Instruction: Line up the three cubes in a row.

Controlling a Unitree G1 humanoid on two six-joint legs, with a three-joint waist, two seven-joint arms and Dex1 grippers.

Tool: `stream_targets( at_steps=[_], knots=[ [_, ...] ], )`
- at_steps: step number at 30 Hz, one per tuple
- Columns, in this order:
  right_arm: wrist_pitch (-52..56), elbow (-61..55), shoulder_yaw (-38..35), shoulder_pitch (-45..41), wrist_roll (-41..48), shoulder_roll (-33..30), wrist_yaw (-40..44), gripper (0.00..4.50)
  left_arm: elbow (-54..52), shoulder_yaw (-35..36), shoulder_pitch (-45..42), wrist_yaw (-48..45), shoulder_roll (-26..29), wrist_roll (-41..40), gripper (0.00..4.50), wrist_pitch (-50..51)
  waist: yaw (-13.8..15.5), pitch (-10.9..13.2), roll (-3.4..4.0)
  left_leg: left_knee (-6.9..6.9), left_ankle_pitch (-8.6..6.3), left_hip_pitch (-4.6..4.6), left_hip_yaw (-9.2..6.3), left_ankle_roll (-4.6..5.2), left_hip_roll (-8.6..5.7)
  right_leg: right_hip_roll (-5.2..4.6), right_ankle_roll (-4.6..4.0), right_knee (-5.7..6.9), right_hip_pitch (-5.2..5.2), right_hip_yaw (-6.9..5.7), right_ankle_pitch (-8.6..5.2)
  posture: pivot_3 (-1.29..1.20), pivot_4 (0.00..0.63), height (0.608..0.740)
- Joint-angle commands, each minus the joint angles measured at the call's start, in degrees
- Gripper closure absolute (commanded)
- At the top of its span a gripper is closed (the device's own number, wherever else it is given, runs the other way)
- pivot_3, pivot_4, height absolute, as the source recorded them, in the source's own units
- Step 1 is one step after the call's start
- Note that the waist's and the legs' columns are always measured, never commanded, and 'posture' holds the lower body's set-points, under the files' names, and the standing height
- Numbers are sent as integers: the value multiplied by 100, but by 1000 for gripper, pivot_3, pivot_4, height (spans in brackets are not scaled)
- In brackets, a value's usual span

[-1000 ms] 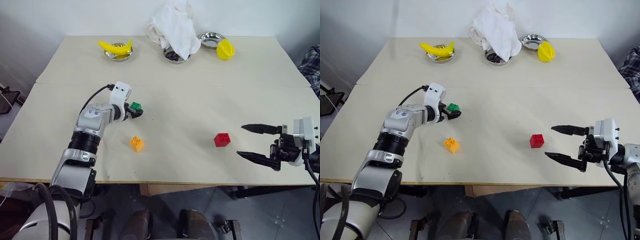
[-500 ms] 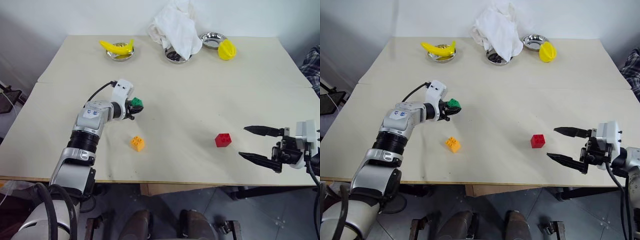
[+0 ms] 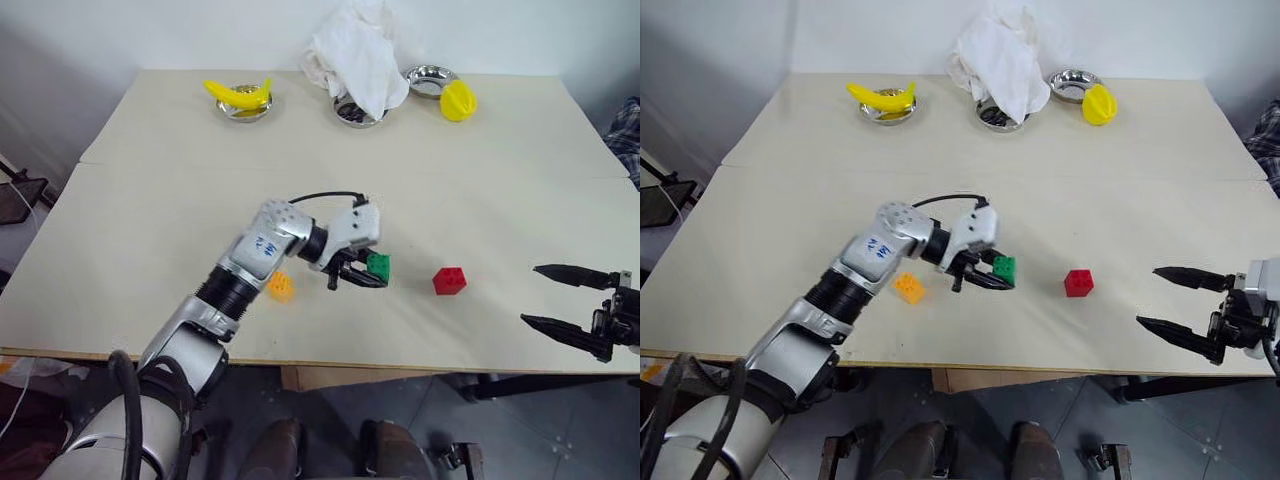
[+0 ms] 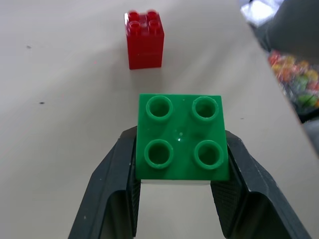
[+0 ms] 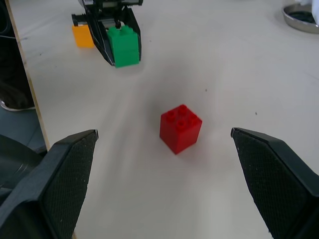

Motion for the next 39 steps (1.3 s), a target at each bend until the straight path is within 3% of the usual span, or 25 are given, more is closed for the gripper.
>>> stream_targets(
  at_steps=[1, 20, 22, 30, 34, 39],
  knots=[
    [42, -243, -311, 151, 148, -149, 159, 0, 143, -136, -136, 301, -167, 336, 2987, 57, 11, 0, -1, 1, 0, 0, 0, 0, 0, 0, 0, 0, 0, -1, 0, 0, 150, 740],
    [-267, 120, -294, 323, -14, -272, 533, 0, 781, -169, -92, 457, -450, 807, 2987, -82, 57, 2, -4, 20, -1, -1, -5, 4, -9, -10, 5, -14, 4, 6, 2, 0, 150, 740],
    [-248, 90, -275, 329, 2, -248, 518, 0, 758, -71, -111, 376, -453, 701, 2257, -73, 54, 2, -4, 21, -1, 0, -4, 4, -9, -11, 5, -14, 4, 8, 2, 0, 150, 740],
    [-298, 122, -116, 233, -22, -122, 444, 0, 371, 463, -147, 31, -193, 294, 30, -141, 35, 2, -4, 21, -1, -1, -4, 4, -8, -10, 5, -11, 2, 8, 2, 0, 150, 740],
    [-274, 84, 19, 66, 19, 24, 385, 0, -103, 969, -43, -370, 375, -138, 30, -145, 2, 2, -3, 20, -2, -1, -3, 2, -2, -10, 5, -6, 0, 11, 2, 0, 150, 740],
    [-605, 57, 121, -236, 230, 389, 637, 0, -144, 2090, 260, -798, 1034, -992, 30, -1057, -61, 1, -1, 20, -3, 1, -6, 0, 2, -11, 4, 6, 0, 10, 2, 0, 150, 740]
  ],
)
